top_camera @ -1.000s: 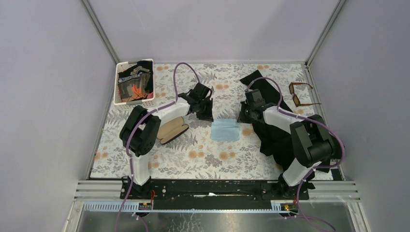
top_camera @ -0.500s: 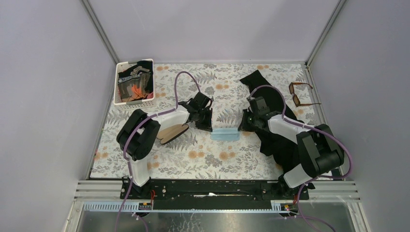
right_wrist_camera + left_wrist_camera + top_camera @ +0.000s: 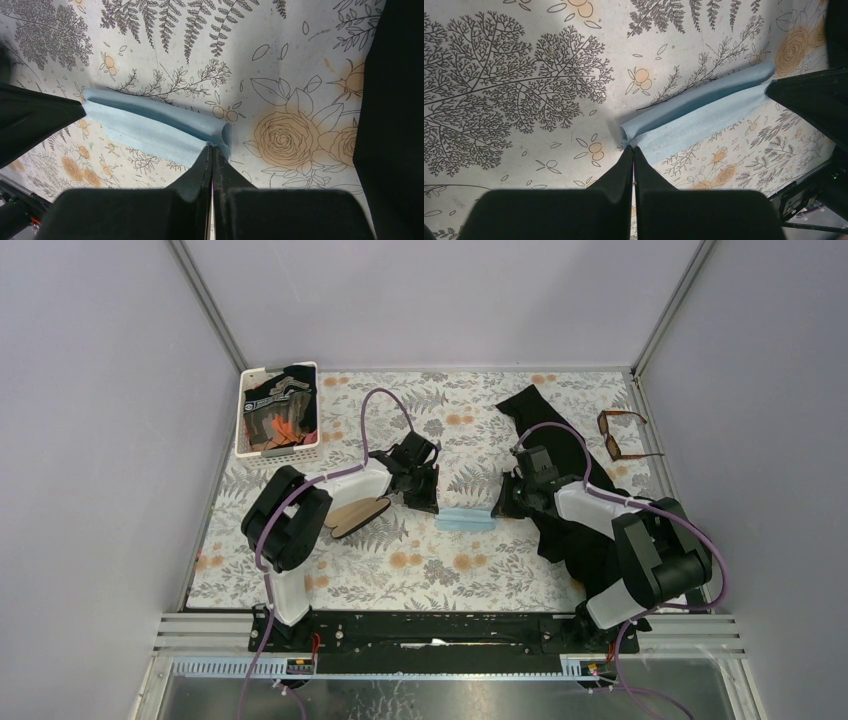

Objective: Organize the sunglasses
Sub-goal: Fold the glasses cleaning cloth at the center of the board.

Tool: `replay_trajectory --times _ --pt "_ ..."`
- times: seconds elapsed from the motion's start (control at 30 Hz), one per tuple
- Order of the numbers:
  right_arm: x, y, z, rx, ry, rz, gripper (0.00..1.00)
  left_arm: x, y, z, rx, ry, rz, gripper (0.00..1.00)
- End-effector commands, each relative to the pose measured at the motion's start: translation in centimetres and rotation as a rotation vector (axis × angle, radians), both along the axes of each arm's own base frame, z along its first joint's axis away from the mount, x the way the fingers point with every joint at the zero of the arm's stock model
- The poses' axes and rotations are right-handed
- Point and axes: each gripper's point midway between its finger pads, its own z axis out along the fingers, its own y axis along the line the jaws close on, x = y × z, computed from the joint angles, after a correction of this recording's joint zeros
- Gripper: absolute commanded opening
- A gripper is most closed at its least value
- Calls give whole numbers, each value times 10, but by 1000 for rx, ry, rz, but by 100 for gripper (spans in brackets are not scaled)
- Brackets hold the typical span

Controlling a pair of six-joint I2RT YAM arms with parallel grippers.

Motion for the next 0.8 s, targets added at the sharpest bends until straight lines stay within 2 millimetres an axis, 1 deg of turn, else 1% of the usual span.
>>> replay_trajectory --times 0.0,0.03,0.07,0.13,0.2,0.23,0.27,0.3,0.33,0.4,0.5,0.57,0.67,0.77 --pt "0 5 11 26 -33 3 0 -1 1 -3 10 -21 -4 0" --pt "-1 5 11 27 -32 5 0 -3 1 -3 9 -21 -6 0" --pt "-2 5 11 27 -30 6 4 -5 1 -3 8 -17 -9 0" --pt "-4 4 13 28 -31 7 19 -9 1 -2 3 -15 -12 8" --pt "-4 2 18 25 -46 1 30 -12 2 3 -4 -20 -11 17" --pt "-3 1 23 23 -58 -3 33 -14 3 7 -9 -26 -9 22" --pt "-3 1 27 24 -71 -5 34 -14 3 13 -17 -38 -8 27" --pt "-2 0 32 24 -84 -9 35 -13 3 22 -32 -58 -7 32" --pt "1 -1 36 26 -98 -16 34 -13 3 26 -39 -71 -4 35" --pt "5 0 44 38 -125 -29 33 -8 1 41 -67 -114 5 36" --pt "12 6 48 66 -140 -40 29 -2 -6 49 -104 -137 18 35" --pt "17 11 44 80 -125 -40 25 2 -14 48 -124 -125 18 35" --pt "22 22 38 114 -103 -26 20 7 -24 40 -137 -90 12 35" --pt "18 28 26 117 -61 -7 16 10 -27 30 -129 -69 14 34"
